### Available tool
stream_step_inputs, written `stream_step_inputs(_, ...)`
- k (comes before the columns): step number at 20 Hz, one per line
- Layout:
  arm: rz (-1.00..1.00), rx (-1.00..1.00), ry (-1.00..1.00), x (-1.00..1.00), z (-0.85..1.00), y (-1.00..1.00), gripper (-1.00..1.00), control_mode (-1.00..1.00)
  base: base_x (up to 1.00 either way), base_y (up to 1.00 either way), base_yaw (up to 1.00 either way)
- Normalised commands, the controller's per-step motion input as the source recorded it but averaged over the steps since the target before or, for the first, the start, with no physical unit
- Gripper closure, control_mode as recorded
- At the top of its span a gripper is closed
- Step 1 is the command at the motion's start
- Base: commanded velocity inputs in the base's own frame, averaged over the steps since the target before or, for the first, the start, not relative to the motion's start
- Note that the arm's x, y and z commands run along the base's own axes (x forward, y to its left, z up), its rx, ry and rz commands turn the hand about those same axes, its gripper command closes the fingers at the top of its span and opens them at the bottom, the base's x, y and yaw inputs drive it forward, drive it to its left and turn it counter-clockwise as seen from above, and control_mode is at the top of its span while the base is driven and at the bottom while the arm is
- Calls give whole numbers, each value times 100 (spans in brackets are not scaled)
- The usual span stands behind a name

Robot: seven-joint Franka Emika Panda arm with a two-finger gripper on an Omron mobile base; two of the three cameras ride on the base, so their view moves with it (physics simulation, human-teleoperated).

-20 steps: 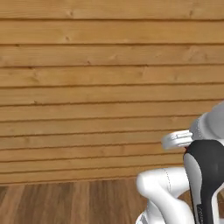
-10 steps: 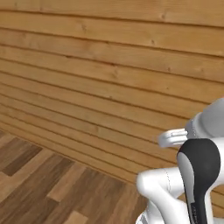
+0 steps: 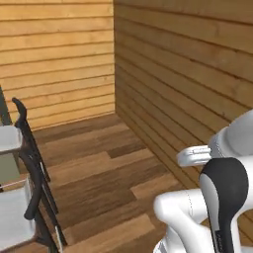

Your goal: Take the strawberry from the fridge and place it on top of the pancake, located on the dining counter.

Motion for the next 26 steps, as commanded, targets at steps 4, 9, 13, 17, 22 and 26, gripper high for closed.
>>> stream_step_inputs(4, 0, 0, 0, 0, 0, 0, 100, 100, 0, -20, 90)
stream_step_inputs(9, 0, 0, 0, 0, 0, 0, 100, 100, 12, -3, 89)
stream_step_inputs(13, 0, 0, 0, 0, 0, 0, 100, 100, 32, -12, 89)
stream_step_inputs(17, 0, 0, 0, 0, 0, 0, 100, 100, 34, -24, 81)
stream_step_inputs(22, 0, 0, 0, 0, 0, 0, 100, 100, 34, -28, 77)
stream_step_inputs(26, 0, 0, 0, 0, 0, 0, 100, 100, 38, -43, 73)
